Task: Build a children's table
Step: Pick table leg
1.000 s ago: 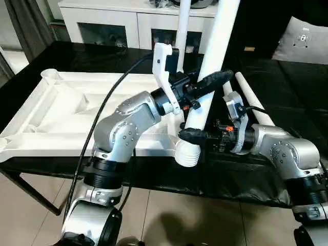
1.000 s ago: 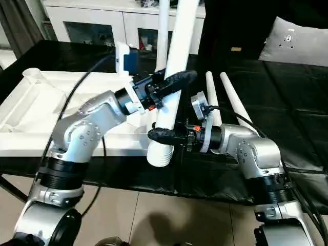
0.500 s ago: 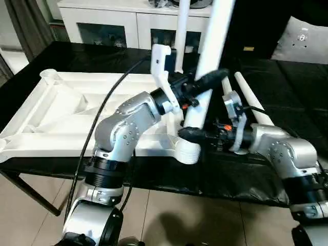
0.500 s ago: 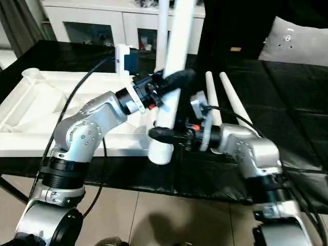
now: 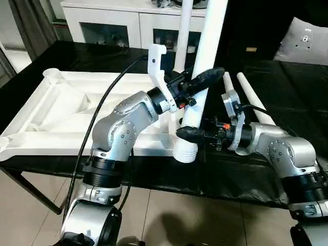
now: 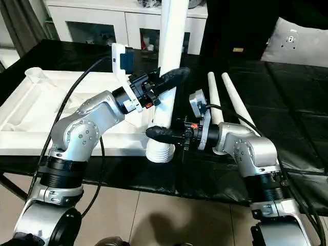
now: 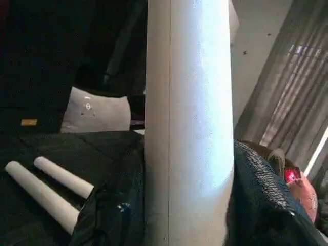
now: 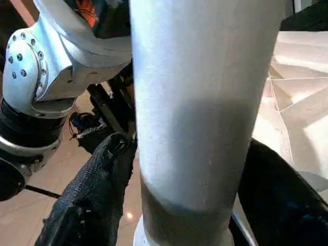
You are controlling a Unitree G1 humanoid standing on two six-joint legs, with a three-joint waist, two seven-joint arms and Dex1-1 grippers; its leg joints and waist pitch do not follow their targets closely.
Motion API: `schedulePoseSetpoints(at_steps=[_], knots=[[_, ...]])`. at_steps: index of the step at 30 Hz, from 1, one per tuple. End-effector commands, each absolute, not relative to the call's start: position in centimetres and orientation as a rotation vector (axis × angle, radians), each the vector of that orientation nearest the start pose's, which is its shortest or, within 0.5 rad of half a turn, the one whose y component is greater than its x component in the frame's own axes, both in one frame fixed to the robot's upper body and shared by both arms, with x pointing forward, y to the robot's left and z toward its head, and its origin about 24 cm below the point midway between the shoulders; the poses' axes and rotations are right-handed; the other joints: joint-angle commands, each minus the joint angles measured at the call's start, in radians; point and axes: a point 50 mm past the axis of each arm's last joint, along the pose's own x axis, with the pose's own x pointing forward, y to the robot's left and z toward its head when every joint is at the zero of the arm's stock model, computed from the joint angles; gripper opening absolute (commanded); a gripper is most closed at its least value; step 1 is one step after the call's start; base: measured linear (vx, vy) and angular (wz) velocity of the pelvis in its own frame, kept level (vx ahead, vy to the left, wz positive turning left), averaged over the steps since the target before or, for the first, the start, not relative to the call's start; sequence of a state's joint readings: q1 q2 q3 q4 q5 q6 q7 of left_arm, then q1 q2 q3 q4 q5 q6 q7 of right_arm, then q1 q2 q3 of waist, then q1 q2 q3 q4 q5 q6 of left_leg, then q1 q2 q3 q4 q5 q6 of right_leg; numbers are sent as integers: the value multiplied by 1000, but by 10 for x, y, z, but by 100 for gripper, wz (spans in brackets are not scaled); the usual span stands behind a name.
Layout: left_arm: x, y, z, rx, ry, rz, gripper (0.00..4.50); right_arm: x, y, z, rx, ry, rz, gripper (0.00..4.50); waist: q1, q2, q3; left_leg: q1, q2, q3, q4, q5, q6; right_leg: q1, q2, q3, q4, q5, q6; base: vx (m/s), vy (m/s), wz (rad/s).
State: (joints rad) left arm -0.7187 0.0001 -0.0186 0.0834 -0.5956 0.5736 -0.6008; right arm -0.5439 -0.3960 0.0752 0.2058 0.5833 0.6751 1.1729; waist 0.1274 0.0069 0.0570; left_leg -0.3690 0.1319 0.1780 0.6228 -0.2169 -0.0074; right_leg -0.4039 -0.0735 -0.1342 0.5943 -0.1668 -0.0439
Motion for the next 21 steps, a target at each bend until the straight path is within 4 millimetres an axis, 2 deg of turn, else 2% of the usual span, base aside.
schedulePoseSetpoints(at_steps=[1, 8, 10, 12, 20, 21], knots=[[317, 36, 202, -427, -133, -1153, 179, 304, -133, 121, 326, 280, 1367, 316, 4, -17, -78, 3, 107, -45, -62, -11, 101, 70, -115, 77, -71, -244, -137, 0, 0, 0], [315, 35, 201, -422, -128, -1166, 179, 304, -132, 119, 346, 289, 1367, 238, 6, -16, -78, 3, 108, -46, -62, -11, 98, 70, -114, 77, -70, -241, -135, 0, 0, 0], [315, 35, 201, -422, -126, -1168, 179, 304, -132, 119, 347, 290, 1366, 238, 7, -16, -78, 4, 107, -45, -62, -12, 97, 70, -115, 78, -71, -242, -136, 0, 0, 0], [314, 34, 200, -427, -116, -1170, 179, 304, -132, 117, 346, 292, 1357, 207, 9, -16, -79, 4, 108, -45, -62, -9, 97, 70, -114, 78, -69, -237, -138, 0, 0, 0], [314, 33, 197, -453, -72, -1156, 177, 305, -132, 113, 360, 308, 1317, 188, 14, -15, -79, 5, 108, -45, -62, -8, 93, 69, -114, 78, -69, -231, -141, 0, 0, 0], [314, 32, 197, -454, -71, -1159, 212, 305, -131, 112, 359, 304, 1317, 188, 14, -15, -79, 4, 108, -46, -62, -7, 93, 70, -115, 78, -68, -230, -140, 0, 0, 0]])
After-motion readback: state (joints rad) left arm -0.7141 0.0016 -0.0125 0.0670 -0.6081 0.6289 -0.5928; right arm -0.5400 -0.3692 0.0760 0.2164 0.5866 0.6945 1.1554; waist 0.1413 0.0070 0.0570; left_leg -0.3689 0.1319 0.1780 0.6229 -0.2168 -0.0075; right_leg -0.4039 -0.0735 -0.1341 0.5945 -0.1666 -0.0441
